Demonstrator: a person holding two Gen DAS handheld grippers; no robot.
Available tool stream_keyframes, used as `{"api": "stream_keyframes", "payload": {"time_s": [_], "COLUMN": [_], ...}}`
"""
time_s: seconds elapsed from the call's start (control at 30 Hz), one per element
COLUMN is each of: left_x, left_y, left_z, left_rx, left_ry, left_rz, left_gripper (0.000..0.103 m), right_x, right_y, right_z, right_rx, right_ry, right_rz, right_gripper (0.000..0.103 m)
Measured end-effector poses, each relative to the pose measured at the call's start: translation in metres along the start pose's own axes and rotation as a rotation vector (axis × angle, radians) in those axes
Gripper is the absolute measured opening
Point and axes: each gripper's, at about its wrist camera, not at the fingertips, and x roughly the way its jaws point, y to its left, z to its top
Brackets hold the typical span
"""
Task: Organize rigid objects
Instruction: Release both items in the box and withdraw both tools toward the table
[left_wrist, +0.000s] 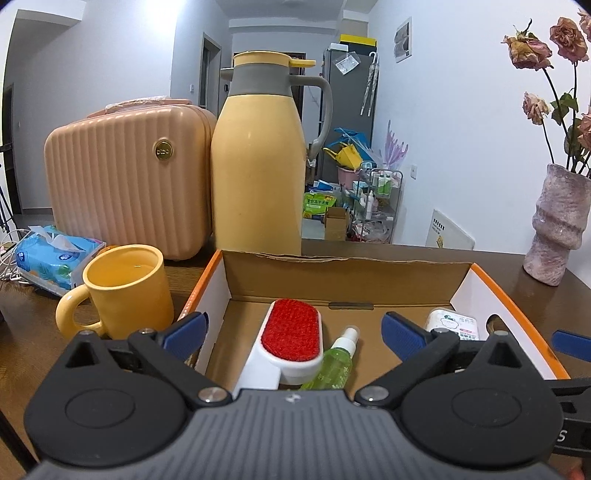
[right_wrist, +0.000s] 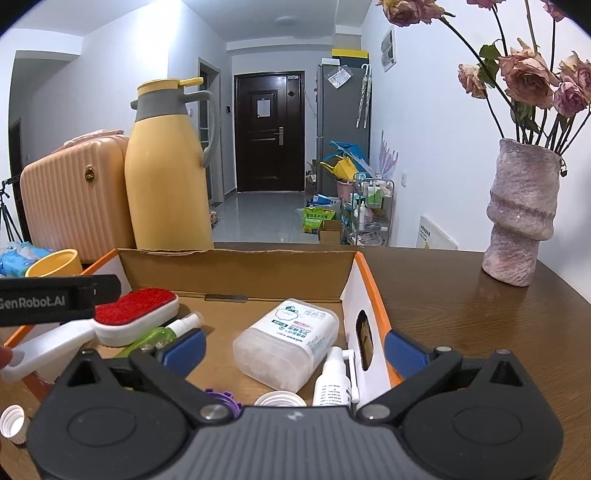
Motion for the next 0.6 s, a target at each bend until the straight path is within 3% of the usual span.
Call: {"api": "stream_keyframes", "payload": {"time_s": [0.6], "left_x": [-0.010], "left_y": [-0.003], "left_z": [0.001], "left_rx": [0.007], "left_ry": [-0.010], "left_rz": [-0.012], "left_gripper": [0.103], "right_x": [-0.006], "right_y": [0.002], "right_z": [0.001], "right_rx": [0.002], "right_ry": [-0.008], "right_rz": [0.000], "right_gripper": [0.103]}}
